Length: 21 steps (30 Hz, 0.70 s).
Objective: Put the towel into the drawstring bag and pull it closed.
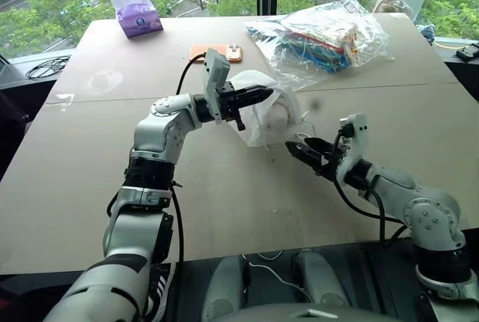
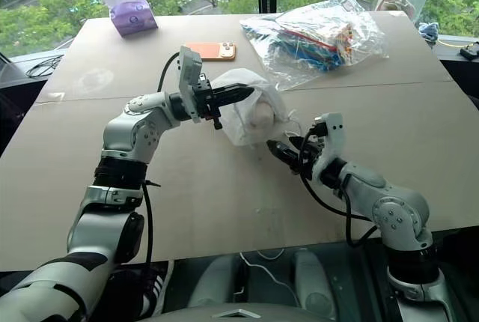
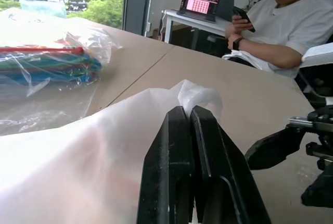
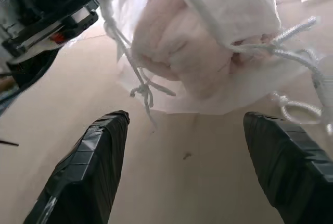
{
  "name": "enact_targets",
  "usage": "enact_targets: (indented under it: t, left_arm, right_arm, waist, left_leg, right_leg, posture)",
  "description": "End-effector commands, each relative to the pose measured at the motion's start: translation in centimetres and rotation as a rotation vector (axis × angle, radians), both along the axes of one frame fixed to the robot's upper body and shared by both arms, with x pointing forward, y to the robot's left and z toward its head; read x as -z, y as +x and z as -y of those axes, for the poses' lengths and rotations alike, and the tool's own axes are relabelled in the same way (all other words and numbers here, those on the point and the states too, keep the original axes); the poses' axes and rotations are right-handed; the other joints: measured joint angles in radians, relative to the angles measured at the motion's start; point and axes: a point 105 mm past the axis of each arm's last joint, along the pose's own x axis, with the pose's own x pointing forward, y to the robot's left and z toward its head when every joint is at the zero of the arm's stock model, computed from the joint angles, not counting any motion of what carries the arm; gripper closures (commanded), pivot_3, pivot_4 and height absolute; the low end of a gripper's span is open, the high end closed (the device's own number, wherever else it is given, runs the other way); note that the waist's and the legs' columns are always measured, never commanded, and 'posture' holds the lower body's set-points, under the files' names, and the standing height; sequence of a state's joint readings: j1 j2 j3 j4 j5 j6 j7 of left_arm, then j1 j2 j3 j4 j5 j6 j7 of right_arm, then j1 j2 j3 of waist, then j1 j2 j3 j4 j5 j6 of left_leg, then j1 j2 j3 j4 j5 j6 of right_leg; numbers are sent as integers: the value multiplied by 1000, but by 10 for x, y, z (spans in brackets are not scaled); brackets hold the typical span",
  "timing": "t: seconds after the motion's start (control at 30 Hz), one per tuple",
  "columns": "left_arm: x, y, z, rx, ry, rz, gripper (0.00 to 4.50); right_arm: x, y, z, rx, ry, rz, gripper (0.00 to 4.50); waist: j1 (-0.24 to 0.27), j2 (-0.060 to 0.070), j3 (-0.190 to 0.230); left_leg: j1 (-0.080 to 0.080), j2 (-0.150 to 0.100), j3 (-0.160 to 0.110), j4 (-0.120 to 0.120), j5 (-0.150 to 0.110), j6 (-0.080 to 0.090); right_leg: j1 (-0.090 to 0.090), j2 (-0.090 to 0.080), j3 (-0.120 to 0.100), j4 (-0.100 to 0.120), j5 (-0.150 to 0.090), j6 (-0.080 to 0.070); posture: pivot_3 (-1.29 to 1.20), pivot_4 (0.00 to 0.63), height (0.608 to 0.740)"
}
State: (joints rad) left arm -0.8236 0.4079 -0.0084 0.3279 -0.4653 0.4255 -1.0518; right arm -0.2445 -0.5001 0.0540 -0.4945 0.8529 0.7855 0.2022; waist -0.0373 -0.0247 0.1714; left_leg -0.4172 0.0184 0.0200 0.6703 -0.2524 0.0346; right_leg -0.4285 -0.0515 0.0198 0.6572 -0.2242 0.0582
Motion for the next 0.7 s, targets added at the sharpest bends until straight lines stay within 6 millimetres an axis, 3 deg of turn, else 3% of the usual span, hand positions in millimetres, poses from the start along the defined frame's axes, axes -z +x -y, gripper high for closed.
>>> enact_targets:
  t: [0.03,0.17,0.4,0.53,0.7]
  left_arm:
    - [-15,-2,1,6,-10,62,4500]
    - [-12,-2,1,9,-2,57,4500]
    - [-11,-2,1,5,7,58,4500]
    - [-11,-1,-1,-1,9,57,4500]
    - [-8,-1,-2,-4,11,50,4500]
  right_arm:
    - [1,12,19,16,-323,250,782]
    - [5,39,30,131,-379,292,782]
    - [17,61,11,165,-181,163,782]
    - [28,66,13,198,-242,144,1988]
    - [22,64,19,216,-187,139,4452]
  waist:
    - [0,0,0]
    - [-2,0,0]
    - [3,-1,0]
    - [11,-1,0]
    - [18,-1,0]
  left_leg:
    - [0,0,0,0,0,0]
    - [1,0,1,0,0,0]
    - [1,1,1,0,0,0]
    - [0,0,1,1,0,0]
    - [0,0,1,1,0,0]
  right_leg:
    - [0,0,0,0,0,0]
    - [0,0,1,1,0,0]
    - [0,1,2,1,0,0]
    - [0,-1,1,0,0,0]
    - [0,-1,0,1,0,0]
  posture:
    - [0,150,740]
    - [0,150,740]
    - [0,150,740]
    - [0,150,740]
    - [0,150,740]
